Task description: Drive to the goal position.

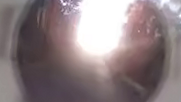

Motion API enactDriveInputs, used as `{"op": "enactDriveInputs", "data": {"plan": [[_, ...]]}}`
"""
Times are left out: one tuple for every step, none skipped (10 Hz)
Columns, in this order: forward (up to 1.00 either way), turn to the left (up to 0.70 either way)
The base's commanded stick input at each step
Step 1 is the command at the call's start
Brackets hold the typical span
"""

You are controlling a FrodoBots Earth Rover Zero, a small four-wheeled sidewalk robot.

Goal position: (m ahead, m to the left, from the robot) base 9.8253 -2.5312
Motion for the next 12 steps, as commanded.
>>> {"op": "enactDriveInputs", "data": {"plan": [[1.0,0.0],[1.0,0.0],[1.0,0.0],[1.0,0.0],[1.0,0.0],[1.0,0.0],[1.0,0.0],[1.0,0.0],[1.0,0.0],[1.0,0.0],[1.0,0.0],[1.0,0.0]]}}
